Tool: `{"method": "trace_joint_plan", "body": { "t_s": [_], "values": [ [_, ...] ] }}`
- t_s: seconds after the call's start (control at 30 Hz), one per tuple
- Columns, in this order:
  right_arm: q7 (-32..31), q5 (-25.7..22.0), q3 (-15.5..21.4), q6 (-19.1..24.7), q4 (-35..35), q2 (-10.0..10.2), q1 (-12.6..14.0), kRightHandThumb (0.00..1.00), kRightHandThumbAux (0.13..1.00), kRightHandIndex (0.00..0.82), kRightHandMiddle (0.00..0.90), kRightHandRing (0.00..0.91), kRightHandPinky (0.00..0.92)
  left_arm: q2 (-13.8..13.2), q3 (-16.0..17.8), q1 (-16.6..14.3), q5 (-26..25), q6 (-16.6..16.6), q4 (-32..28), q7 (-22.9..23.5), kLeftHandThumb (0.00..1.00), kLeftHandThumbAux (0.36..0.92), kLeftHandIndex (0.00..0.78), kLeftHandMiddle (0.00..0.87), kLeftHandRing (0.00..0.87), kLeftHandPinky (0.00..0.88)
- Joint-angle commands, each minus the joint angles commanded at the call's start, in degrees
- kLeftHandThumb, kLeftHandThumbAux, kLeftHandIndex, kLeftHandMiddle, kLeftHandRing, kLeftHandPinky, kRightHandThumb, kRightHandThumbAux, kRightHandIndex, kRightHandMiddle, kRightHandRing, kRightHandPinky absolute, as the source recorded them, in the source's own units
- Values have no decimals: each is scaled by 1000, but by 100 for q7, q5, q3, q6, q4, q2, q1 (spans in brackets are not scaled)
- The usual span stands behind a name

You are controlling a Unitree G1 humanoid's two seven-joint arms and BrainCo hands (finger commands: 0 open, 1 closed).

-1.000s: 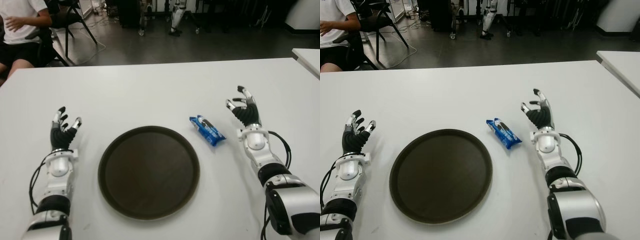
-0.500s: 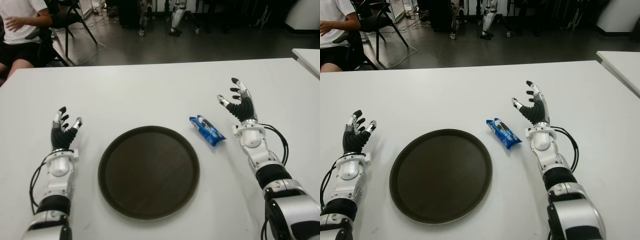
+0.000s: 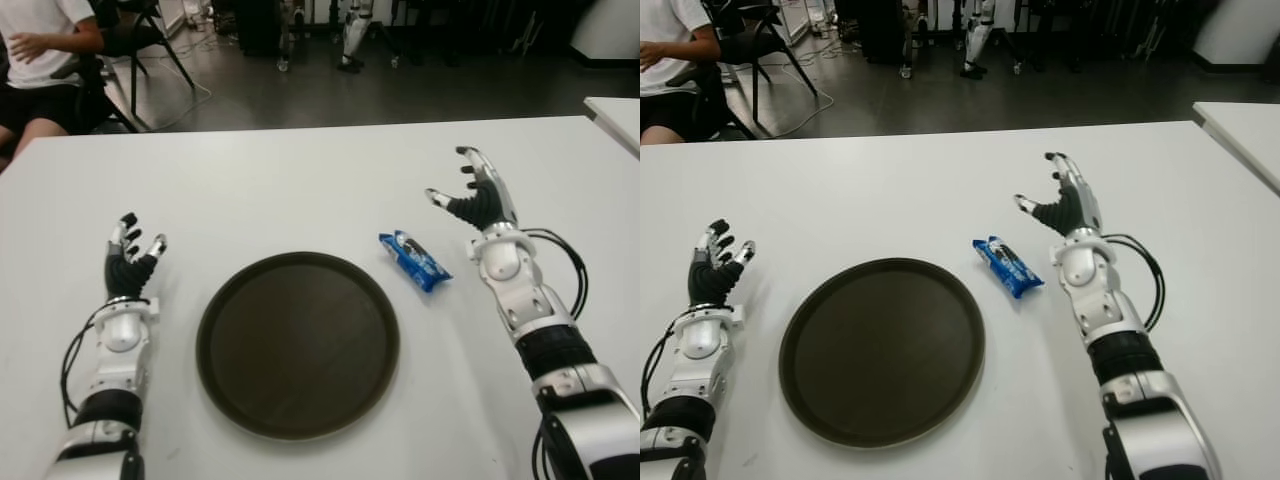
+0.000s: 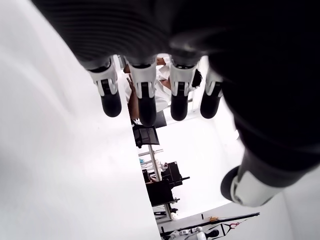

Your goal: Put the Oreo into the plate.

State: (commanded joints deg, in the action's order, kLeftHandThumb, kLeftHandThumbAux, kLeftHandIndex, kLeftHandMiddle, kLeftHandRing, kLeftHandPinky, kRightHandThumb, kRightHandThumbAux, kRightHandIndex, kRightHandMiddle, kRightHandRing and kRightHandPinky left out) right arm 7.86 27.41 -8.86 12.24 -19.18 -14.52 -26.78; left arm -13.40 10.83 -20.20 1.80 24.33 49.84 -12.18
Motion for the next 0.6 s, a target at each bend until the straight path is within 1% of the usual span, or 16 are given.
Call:
{"method": "trace_joint_plan", "body": {
  "t_s": [0.07,0.13,0.23,0.43,0.53,0.6],
  "values": [
    [-273,211,-110,457,458,-55,62,234,688,0,38,136,236,5,3,-14,-11,-12,10,-4,240,650,71,143,116,50],
    [-514,378,-225,782,743,-104,72,227,685,0,19,114,217,13,6,-38,-19,-11,38,-12,250,649,77,157,131,61],
    [-728,535,-338,1064,943,-140,75,219,670,0,6,80,182,22,11,-63,-31,-2,76,-15,262,658,80,166,140,66],
    [-921,825,-539,1387,1180,-199,121,163,621,0,0,23,95,33,12,-73,-52,69,108,3,265,662,76,156,127,55],
    [-1030,1067,-749,1529,1137,-231,21,127,595,0,0,8,61,30,9,-102,-49,102,168,6,262,664,78,153,125,55],
    [-1081,1155,-811,1571,1123,-251,-9,108,582,0,0,4,43,32,8,-109,-51,112,183,12,258,665,77,148,120,52]
  ]
}}
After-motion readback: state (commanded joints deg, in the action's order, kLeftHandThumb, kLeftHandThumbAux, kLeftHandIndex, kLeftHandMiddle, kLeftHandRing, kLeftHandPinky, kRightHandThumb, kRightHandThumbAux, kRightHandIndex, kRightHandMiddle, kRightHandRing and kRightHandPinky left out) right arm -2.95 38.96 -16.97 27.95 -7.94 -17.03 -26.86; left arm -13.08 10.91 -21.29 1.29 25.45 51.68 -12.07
